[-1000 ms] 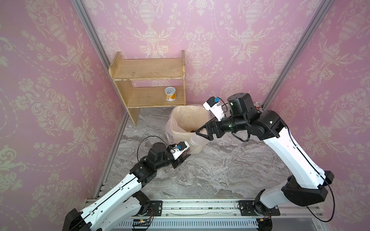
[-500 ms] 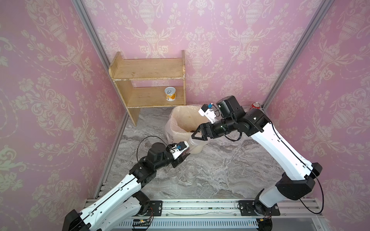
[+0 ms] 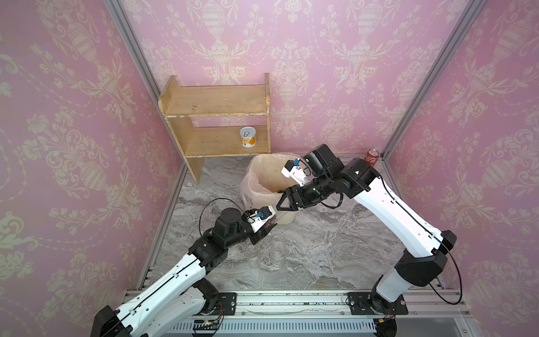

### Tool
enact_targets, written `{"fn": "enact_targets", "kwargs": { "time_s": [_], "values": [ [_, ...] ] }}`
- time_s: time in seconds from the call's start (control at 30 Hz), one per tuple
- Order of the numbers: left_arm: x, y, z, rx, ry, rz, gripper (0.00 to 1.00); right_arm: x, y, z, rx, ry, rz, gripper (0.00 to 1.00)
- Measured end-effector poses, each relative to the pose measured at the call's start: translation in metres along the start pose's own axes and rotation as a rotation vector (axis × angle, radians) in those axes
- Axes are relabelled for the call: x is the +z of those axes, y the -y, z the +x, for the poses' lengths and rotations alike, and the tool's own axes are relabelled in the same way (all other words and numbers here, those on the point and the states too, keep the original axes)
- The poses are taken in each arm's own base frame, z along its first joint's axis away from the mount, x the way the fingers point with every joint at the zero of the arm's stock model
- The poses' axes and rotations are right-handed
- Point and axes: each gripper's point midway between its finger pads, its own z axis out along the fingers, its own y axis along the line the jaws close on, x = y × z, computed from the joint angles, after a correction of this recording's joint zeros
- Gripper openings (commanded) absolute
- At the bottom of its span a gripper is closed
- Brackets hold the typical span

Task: Empty the moldy dried flower tea in the jars
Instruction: Unscrew the lid from the jar.

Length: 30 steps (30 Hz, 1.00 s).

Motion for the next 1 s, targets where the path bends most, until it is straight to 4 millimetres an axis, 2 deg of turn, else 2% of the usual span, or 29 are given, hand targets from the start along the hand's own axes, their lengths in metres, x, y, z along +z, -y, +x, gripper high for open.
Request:
{"fn": "enact_targets", "kwargs": {
  "time_s": [0.2,0.43,0.67,0.77,0.8,0.87,0.93,1.0],
  "values": [
    [0.000,0.000,-0.002,0.002,0.006,-0.002,0.23,-0.007,-0.005,-0.006,-0.017,0.027,-0.001,0.65],
    [0.000,0.000,-0.001,0.001,0.005,-0.001,0.23,0.000,0.000,-0.005,-0.018,0.003,0.013,0.62],
    [0.002,0.000,0.002,-0.002,-0.006,0.003,0.23,0.002,0.003,-0.005,-0.037,-0.004,0.031,0.42],
    [0.002,0.000,0.002,-0.001,-0.005,0.002,0.23,0.002,0.003,-0.004,-0.080,-0.009,0.033,0.30],
    [0.002,0.000,0.002,-0.001,-0.005,0.002,0.23,0.002,0.003,-0.004,-0.117,-0.011,0.033,0.26],
    [0.002,0.001,0.002,-0.002,-0.006,0.006,0.23,0.002,0.002,-0.003,-0.222,-0.014,0.033,0.26],
    [0.003,0.004,0.002,-0.005,-0.005,0.026,0.23,0.002,0.000,0.000,-0.397,-0.014,0.047,0.23],
    [0.003,0.012,0.001,-0.005,0.005,0.074,0.23,0.000,-0.003,0.010,-0.645,-0.019,0.073,0.19]
  ]
}}
